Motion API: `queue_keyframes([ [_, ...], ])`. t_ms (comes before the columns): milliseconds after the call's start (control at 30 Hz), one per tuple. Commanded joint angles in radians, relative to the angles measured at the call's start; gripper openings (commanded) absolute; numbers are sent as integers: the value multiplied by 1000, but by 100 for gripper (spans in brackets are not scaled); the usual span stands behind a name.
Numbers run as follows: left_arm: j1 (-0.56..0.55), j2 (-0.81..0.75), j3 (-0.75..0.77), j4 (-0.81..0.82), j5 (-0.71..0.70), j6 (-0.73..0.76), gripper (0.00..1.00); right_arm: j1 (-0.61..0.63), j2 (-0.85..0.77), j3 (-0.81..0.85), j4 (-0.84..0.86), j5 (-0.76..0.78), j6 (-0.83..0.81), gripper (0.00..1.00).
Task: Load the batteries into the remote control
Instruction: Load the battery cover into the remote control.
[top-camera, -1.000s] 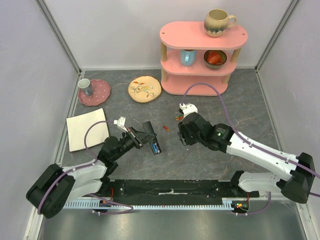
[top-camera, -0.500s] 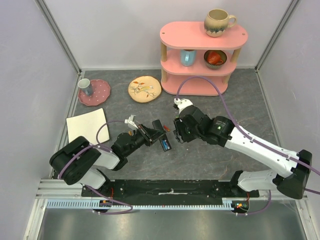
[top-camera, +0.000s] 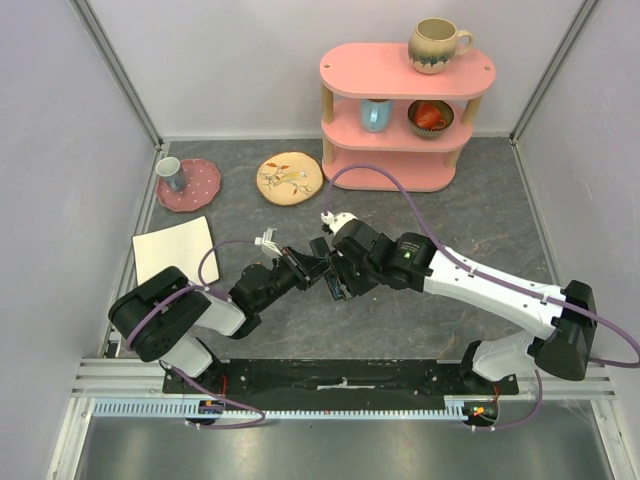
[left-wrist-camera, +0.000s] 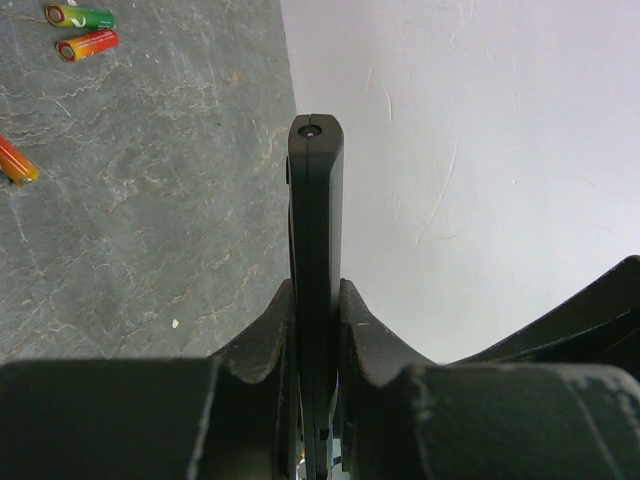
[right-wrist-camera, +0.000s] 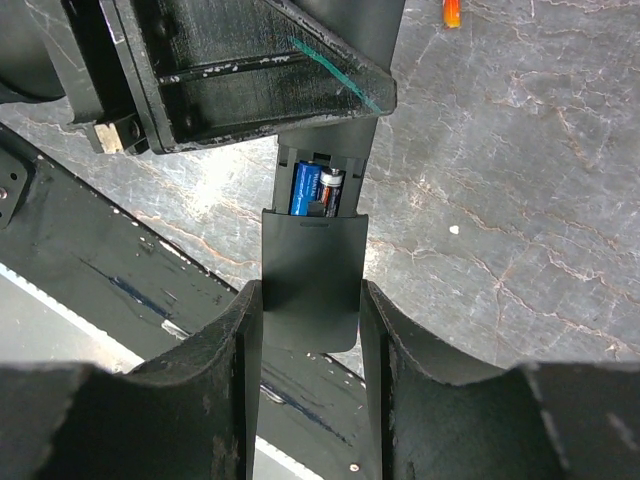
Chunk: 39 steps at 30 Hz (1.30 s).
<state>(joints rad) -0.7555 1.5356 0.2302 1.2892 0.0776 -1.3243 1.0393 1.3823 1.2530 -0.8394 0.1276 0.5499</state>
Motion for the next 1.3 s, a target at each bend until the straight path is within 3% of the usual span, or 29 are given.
queue_keyframes([
  [0,-11,-8,21,375,-39,23,2,16,26,42,11,-8,15,0],
  [1267,-42,-54,24,375,-71,89,2,21,43,-61,102,47,114,0],
])
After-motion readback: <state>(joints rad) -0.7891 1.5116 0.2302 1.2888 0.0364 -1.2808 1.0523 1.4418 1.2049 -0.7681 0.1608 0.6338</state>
